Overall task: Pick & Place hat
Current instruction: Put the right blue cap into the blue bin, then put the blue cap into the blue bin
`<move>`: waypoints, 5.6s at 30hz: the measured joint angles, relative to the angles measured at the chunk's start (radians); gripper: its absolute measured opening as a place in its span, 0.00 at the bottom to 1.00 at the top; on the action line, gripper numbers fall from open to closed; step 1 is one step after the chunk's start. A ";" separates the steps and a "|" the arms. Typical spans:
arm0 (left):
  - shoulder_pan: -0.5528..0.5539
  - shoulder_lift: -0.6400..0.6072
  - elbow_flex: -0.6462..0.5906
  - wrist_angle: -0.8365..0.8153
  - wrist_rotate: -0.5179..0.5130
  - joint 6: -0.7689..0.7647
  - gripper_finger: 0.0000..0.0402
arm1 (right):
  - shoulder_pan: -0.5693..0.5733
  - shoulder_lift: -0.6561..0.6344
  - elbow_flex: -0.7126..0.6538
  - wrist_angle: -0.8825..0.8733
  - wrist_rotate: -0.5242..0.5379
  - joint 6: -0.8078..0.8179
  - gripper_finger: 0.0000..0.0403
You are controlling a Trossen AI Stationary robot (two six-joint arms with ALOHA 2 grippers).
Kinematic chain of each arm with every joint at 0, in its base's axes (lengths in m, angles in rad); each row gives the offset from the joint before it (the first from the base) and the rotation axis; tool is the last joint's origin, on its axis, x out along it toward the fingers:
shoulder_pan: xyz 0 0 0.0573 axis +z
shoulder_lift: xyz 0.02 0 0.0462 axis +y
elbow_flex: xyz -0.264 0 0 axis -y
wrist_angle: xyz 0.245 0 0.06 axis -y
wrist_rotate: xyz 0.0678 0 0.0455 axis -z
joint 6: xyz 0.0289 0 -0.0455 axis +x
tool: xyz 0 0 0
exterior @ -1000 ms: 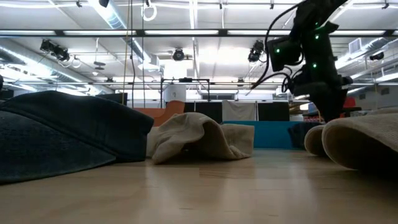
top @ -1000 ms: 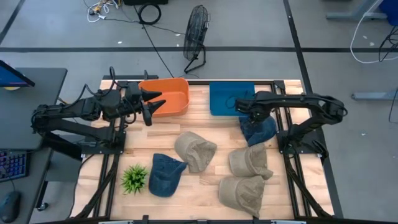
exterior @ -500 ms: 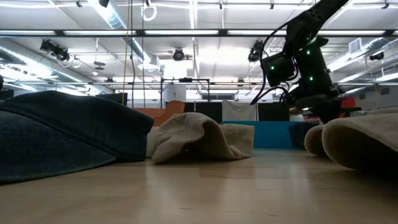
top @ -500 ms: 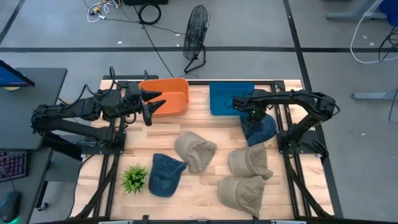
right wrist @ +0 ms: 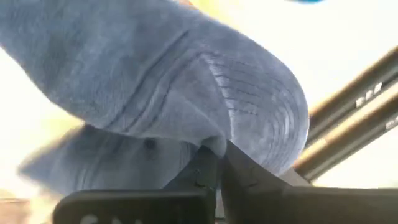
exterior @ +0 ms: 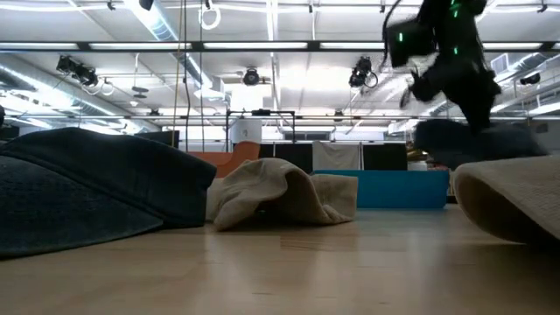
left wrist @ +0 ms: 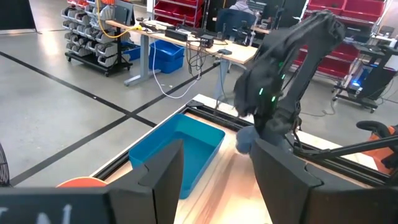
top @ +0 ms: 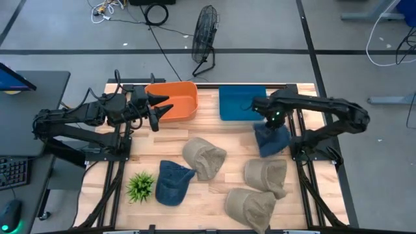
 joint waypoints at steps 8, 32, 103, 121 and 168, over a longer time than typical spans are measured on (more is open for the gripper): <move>0.000 0.000 0.000 0.023 0.000 0.002 0.48 | -0.024 -0.071 0.250 0.146 0.062 -0.014 0.01; 0.000 0.000 0.000 0.022 0.000 0.001 0.48 | -0.280 0.320 0.289 0.389 0.168 0.056 0.00; -0.217 0.591 0.320 -0.652 0.711 -0.265 0.48 | -0.028 -0.021 0.594 -0.024 -0.101 -0.299 0.41; -0.362 0.872 0.320 -0.647 0.766 -0.401 0.48 | -0.028 -0.021 0.593 -0.024 -0.101 -0.406 0.41; -0.077 0.629 0.319 -0.210 0.187 -0.893 0.01 | 0.037 -0.020 0.585 0.089 -0.102 -0.258 0.41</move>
